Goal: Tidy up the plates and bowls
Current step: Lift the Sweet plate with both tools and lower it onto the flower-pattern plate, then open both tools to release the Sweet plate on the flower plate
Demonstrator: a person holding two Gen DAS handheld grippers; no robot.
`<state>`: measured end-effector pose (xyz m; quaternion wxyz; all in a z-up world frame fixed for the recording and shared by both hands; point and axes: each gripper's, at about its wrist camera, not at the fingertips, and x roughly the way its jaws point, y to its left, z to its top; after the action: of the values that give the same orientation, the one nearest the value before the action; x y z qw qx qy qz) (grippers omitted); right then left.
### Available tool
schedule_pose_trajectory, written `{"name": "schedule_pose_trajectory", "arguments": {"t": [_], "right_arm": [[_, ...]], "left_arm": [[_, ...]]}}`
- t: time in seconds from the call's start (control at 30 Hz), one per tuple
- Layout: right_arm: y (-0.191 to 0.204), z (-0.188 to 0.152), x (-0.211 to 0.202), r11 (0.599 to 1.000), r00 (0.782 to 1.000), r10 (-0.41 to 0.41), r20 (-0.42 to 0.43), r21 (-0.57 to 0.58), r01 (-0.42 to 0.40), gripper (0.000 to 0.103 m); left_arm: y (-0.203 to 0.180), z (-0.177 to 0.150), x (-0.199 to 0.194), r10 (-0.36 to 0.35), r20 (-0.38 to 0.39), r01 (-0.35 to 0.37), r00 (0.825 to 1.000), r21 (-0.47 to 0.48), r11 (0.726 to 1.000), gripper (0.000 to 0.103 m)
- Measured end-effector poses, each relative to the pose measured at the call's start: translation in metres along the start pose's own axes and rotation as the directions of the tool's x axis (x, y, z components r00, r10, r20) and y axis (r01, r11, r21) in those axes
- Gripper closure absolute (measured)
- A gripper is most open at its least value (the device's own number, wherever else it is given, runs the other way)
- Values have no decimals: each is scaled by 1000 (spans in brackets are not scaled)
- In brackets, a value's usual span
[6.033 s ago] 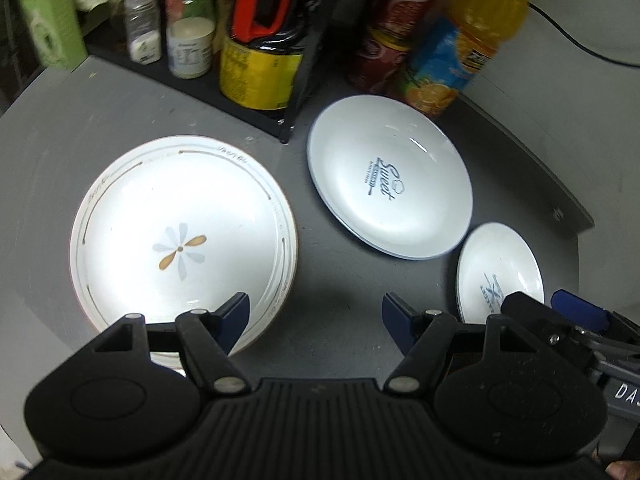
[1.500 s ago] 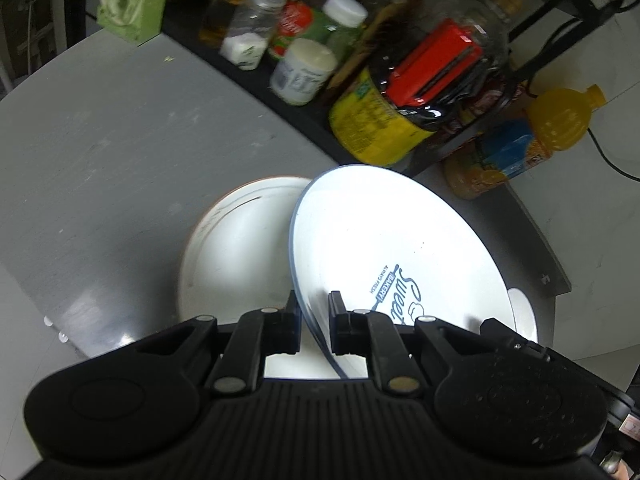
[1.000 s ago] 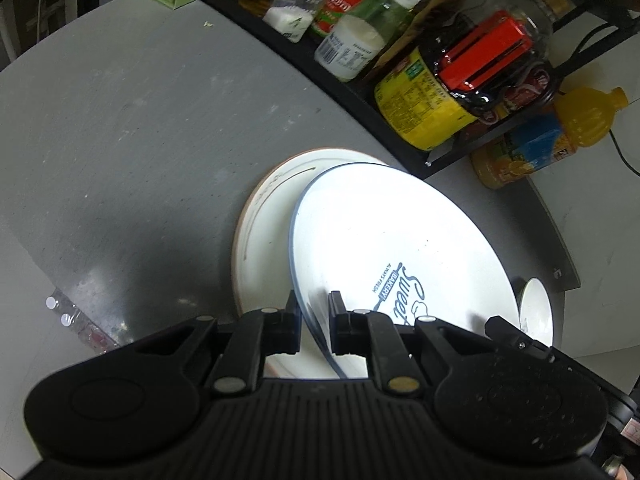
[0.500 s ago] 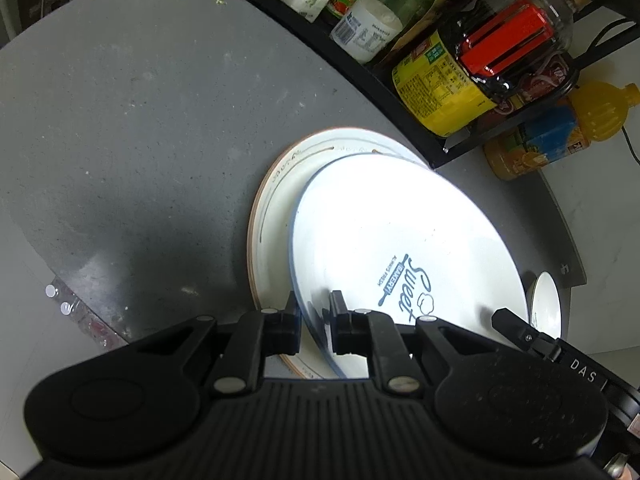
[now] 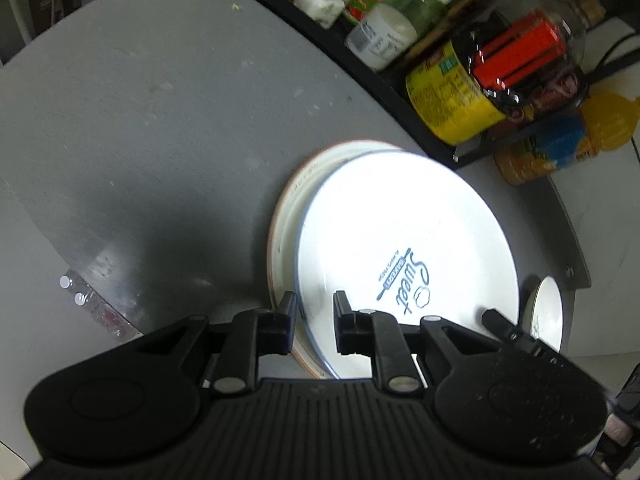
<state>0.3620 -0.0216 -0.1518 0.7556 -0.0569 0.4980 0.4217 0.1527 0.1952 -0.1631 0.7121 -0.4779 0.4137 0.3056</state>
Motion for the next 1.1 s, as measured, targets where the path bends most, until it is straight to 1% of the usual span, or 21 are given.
{"name": "schedule_pose_trajectory", "arguments": {"t": [0.1,0.23,0.3,0.33,0.4,0.53,0.63,0.77,0.9,1.03,1.07,1.1], "right_arm": [[-2,0,2,1000,1000,4,0,6,-4,97],[-3,2,5,1000,1000,0,-4,16,0,97],[-2,2,7,1000,1000,-7,-8,18,7,96],[-2,2,8,1000,1000,-15,-14,20,15,95],[-1,2,12,999,999,-36,-24,9,36,94],[-1,1,13,999,999,-37,-26,0,37,94],[-1,3,16,999,999,-38,-29,-4,38,93],[0,4,21,999,999,-39,-37,-12,39,92],[3,3,26,999,998,-37,-49,-32,35,92],[4,6,29,998,997,-47,-56,-40,45,91],[4,7,29,998,997,-52,-63,-41,50,88],[5,8,28,998,996,-57,-68,-43,55,83]], "left_arm": [[0,5,-10,-19,39,19,999,7,1000,87],[-1,12,-14,8,68,-10,998,29,1000,87],[0,14,-11,24,67,-26,997,34,999,86],[1,15,-9,29,61,-31,998,34,999,83],[4,14,-2,40,50,-42,998,28,999,78],[10,13,8,52,35,-53,998,8,999,77],[12,13,10,47,38,-47,998,3,999,75],[14,15,10,49,51,-49,997,2,999,74],[18,18,8,68,80,-68,994,-2,998,73],[20,22,7,71,73,-70,995,-17,997,73],[18,22,6,79,71,-78,994,-16,997,73],[17,22,6,86,70,-86,994,-15,996,73]]}}
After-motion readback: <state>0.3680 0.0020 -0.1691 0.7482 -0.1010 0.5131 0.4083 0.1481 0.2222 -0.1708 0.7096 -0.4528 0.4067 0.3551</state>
